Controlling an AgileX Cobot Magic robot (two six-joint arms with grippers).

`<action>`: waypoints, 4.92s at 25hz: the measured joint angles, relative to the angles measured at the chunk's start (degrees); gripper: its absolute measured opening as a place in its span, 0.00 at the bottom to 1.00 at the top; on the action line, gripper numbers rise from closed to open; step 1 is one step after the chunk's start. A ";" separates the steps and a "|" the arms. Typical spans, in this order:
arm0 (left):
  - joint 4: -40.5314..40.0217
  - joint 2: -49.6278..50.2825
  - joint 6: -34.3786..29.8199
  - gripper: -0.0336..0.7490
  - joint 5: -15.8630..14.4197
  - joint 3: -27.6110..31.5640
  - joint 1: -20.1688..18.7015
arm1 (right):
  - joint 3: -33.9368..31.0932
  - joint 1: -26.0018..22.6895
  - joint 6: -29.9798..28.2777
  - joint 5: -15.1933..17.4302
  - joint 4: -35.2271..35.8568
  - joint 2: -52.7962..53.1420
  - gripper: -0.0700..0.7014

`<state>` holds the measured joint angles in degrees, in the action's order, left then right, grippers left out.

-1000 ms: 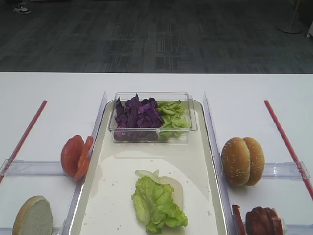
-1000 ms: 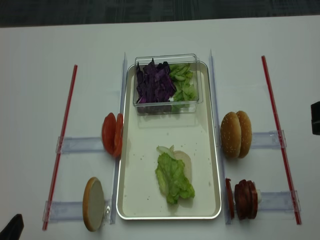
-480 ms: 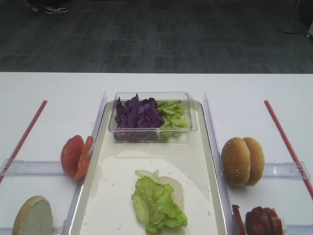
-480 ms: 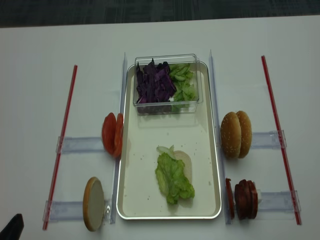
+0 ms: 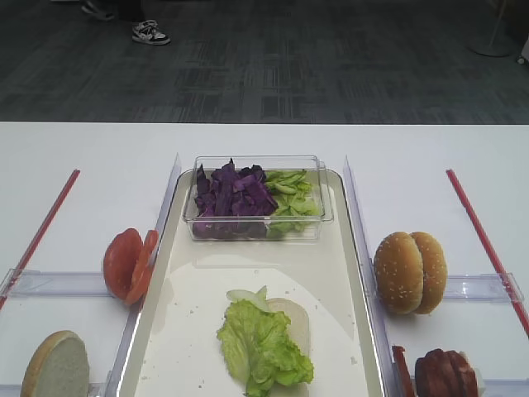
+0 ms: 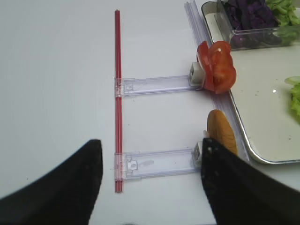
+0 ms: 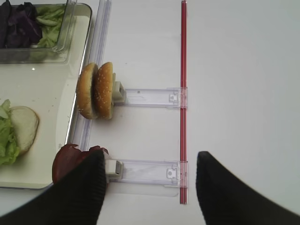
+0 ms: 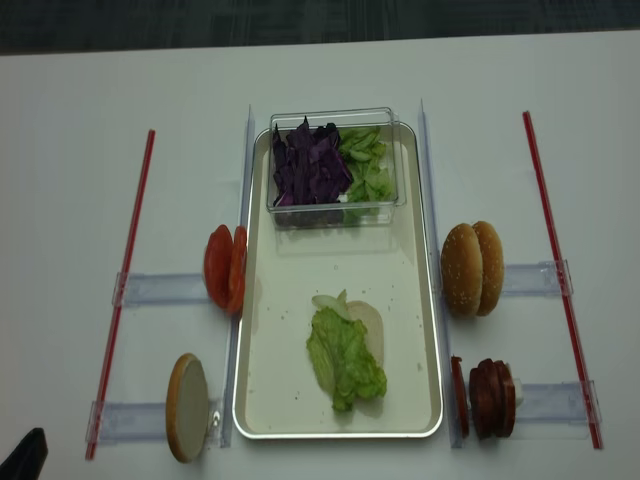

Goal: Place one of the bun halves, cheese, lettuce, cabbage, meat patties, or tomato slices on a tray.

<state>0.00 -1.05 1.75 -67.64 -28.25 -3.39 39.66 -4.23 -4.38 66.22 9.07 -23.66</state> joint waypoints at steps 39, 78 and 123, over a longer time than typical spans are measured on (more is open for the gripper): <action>0.00 0.00 0.00 0.60 0.00 0.00 0.00 | -10.49 -0.03 0.00 -5.46 0.89 18.27 0.68; 0.00 0.00 0.00 0.60 0.00 0.00 0.00 | -10.70 -0.03 0.10 -3.40 1.13 24.59 0.68; 0.00 0.00 0.00 0.60 0.00 0.00 0.00 | -11.77 -0.03 2.92 -2.38 -1.00 24.59 0.68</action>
<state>0.00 -1.05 1.75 -67.64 -28.25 -3.39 27.89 -4.26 -1.46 63.84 8.07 0.93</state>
